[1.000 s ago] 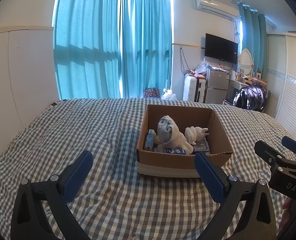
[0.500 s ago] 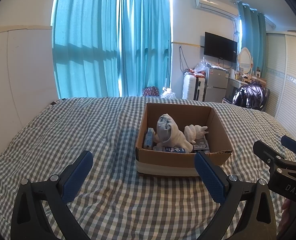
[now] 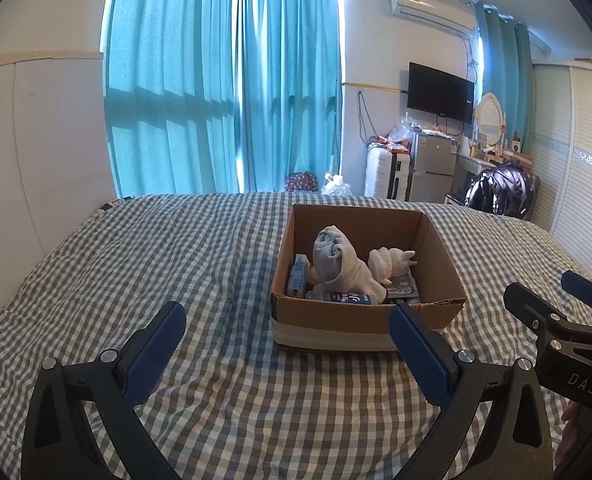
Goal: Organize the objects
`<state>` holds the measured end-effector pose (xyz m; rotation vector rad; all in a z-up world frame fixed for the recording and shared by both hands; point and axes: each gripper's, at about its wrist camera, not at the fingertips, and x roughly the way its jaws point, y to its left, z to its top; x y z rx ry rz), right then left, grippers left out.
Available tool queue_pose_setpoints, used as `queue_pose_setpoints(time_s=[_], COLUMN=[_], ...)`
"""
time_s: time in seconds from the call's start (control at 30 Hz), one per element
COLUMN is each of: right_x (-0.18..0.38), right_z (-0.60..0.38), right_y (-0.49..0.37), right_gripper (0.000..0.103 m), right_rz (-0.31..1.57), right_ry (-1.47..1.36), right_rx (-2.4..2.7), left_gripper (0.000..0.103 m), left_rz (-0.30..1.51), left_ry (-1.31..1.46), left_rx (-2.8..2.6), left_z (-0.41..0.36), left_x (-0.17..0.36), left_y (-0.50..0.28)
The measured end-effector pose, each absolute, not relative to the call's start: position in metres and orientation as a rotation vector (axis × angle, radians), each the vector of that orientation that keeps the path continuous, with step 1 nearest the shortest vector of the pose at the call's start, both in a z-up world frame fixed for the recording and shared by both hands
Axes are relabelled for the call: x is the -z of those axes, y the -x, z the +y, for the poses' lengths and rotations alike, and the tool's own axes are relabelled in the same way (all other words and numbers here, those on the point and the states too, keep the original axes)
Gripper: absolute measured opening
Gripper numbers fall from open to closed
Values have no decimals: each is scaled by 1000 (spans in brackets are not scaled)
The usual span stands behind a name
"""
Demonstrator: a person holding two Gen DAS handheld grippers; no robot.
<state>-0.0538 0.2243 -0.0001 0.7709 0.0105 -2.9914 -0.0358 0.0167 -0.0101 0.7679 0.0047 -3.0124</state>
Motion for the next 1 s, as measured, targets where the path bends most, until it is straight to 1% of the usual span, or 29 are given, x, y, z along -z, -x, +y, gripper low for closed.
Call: queue_pose_setpoints(time_s=[1.0], right_x=[2], right_z=[224], right_y=[55], right_gripper=[103], right_rz=[21], right_ry=[-775], right_rx=[2989], left_gripper=[103], left_rz=[-6], left_ry=[-783], left_rx=[3005], left_z=[15], left_x=[13], left_y=[37])
